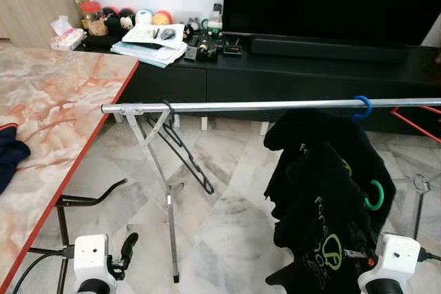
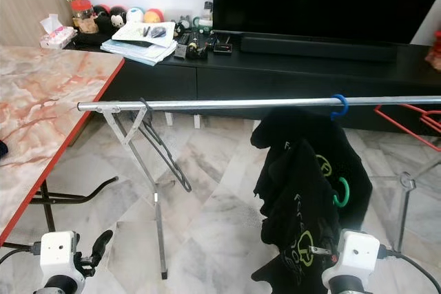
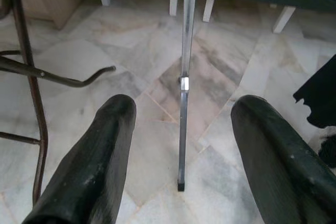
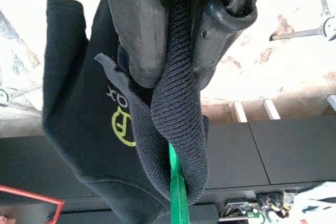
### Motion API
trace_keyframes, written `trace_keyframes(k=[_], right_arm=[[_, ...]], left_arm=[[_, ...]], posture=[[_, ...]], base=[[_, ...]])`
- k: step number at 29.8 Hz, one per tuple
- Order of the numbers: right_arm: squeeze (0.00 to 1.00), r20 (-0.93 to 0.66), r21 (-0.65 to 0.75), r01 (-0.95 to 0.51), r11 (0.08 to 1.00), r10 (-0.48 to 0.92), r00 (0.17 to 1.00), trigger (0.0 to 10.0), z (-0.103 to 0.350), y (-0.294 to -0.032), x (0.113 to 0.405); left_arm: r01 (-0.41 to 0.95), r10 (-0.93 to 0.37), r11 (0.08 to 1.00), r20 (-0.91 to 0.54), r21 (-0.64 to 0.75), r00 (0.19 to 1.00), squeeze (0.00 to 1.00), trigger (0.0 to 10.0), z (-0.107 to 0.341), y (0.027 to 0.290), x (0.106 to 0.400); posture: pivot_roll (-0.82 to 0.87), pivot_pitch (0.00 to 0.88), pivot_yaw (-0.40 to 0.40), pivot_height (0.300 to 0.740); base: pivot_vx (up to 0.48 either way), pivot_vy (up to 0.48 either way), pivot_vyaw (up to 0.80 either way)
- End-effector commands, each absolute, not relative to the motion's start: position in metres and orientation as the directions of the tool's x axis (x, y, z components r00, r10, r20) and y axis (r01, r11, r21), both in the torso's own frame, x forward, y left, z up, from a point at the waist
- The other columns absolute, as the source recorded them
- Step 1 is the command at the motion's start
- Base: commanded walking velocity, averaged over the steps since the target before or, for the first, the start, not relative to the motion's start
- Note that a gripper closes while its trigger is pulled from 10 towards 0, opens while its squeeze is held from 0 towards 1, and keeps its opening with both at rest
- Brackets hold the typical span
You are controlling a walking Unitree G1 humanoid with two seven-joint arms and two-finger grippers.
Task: Hang hanger
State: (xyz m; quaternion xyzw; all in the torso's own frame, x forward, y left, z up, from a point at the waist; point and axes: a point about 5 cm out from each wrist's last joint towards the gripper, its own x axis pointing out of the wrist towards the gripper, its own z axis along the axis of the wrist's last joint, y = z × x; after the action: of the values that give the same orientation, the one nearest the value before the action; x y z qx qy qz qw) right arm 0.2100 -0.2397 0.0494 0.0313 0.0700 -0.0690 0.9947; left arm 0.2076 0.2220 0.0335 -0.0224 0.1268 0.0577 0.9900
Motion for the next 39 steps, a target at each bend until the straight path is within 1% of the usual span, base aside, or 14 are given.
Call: trace_keyframes(k=[1,17,18,23,39], right_arm=[[0.00,-0.106,0.046,0.152,0.987,-0.147,0.983,10.0,0.0556,-0.2439,0.2114],[0.00,-0.112,0.054,0.167,0.985,-0.160,0.981,10.0,0.0548,-0.2465,0.2115],[0.00,-0.113,0.054,0.167,0.985,-0.160,0.981,10.0,0.0544,-0.2461,0.2123],[0.00,-0.107,0.049,0.172,0.984,-0.166,0.980,10.0,0.0566,-0.2479,0.2145],[0.00,-0.093,0.049,0.180,0.982,-0.175,0.980,10.0,0.0575,-0.2479,0.2168]], left_arm=[[-0.122,0.108,0.992,-0.269,-0.033,0.957,0.00,10.0,0.0297,0.2220,0.2044],[-0.137,0.122,0.990,-0.262,-0.043,0.957,0.00,10.0,0.0311,0.2200,0.2025],[-0.142,0.126,0.989,-0.259,-0.044,0.957,0.00,10.0,0.0317,0.2201,0.2035],[-0.147,0.130,0.988,-0.263,-0.046,0.956,0.00,10.0,0.0298,0.2214,0.2044],[-0.148,0.133,0.988,-0.263,-0.035,0.956,0.00,10.0,0.0302,0.2285,0.2048]], posture=[[0.02,0.063,0.008,0.740],[0.02,0.098,-0.011,0.740],[0.00,0.094,-0.021,0.740],[-0.03,0.078,-0.017,0.740],[-0.03,0.055,-0.004,0.740]], base=[[-0.296,0.000,0.00],[-0.298,0.000,0.00],[-0.296,0.000,0.00],[-0.299,0.000,0.00],[-0.299,0.000,0.00]])
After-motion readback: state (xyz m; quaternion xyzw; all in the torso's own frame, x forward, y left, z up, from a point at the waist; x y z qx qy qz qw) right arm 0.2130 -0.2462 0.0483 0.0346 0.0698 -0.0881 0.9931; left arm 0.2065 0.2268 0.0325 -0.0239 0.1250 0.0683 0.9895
